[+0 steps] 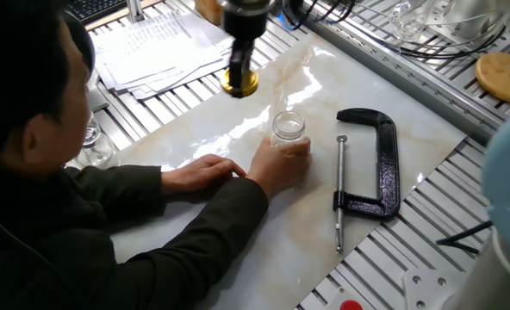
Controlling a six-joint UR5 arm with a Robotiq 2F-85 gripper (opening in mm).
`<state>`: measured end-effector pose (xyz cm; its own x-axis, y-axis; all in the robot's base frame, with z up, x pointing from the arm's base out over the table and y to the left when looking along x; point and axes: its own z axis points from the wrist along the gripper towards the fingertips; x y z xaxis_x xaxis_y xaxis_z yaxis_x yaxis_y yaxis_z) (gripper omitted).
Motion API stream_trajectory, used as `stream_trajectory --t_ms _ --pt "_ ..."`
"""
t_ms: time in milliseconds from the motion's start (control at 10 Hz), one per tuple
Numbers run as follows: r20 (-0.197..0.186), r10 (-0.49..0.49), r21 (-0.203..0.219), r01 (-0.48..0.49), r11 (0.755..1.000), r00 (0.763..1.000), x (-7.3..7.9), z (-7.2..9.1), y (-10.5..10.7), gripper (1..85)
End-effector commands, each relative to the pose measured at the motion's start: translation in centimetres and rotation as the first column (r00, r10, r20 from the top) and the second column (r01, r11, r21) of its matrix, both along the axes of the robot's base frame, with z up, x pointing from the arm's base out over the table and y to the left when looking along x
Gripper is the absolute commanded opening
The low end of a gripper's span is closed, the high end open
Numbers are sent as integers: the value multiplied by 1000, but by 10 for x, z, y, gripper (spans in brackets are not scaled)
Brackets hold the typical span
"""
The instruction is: Unscrew the lid from the jar
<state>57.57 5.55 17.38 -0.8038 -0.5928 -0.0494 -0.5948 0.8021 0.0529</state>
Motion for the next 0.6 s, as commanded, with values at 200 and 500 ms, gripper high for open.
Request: stream_trajectory --t_ms 200,500 --pt "-34 -84 -22 83 996 996 12 -40 20 267" --pt "-23 -21 22 21 1000 1000 14 -44 29 553"
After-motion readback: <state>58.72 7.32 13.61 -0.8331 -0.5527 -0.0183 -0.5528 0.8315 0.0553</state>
